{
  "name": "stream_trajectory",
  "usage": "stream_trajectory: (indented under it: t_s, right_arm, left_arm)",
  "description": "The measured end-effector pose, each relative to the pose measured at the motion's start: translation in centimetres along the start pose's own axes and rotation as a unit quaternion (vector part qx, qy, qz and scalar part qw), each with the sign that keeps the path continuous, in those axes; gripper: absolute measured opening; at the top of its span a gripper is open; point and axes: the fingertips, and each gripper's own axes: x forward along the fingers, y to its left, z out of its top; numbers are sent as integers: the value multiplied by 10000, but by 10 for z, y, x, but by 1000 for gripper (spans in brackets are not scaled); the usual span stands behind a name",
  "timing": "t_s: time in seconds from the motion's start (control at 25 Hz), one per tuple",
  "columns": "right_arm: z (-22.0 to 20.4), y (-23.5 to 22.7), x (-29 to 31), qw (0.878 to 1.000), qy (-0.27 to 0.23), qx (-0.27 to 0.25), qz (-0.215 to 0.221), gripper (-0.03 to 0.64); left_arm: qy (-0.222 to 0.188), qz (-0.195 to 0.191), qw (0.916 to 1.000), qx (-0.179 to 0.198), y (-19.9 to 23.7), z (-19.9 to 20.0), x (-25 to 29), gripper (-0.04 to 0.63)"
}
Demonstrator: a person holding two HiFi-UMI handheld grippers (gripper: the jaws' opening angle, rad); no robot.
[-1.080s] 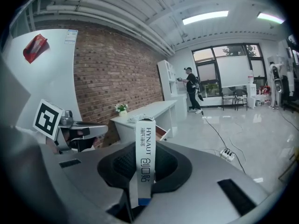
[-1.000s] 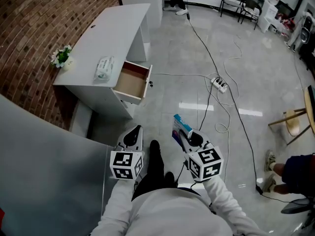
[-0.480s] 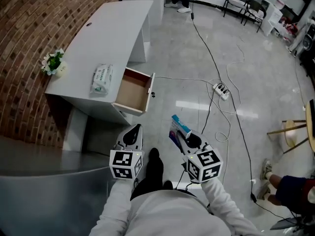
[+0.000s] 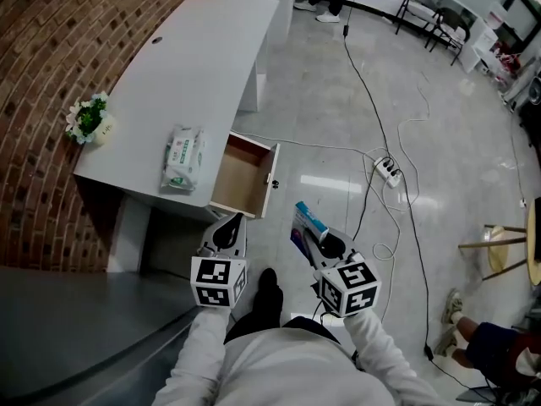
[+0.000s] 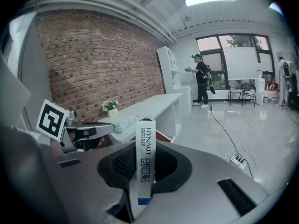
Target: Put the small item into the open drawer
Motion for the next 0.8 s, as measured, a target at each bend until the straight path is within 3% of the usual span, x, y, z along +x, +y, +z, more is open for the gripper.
stream_trajectory:
  t_s: [0.36, 0.8]
  right_arm:
    - [16, -2, 53, 9997, 216, -7, 115, 84]
    - [29, -16, 116, 9978, 470, -30, 475, 84]
  left_arm:
    - [64, -1, 9998, -170, 31, 5, 31, 17]
    - [189, 323, 9987, -335, 66, 4, 61, 17]
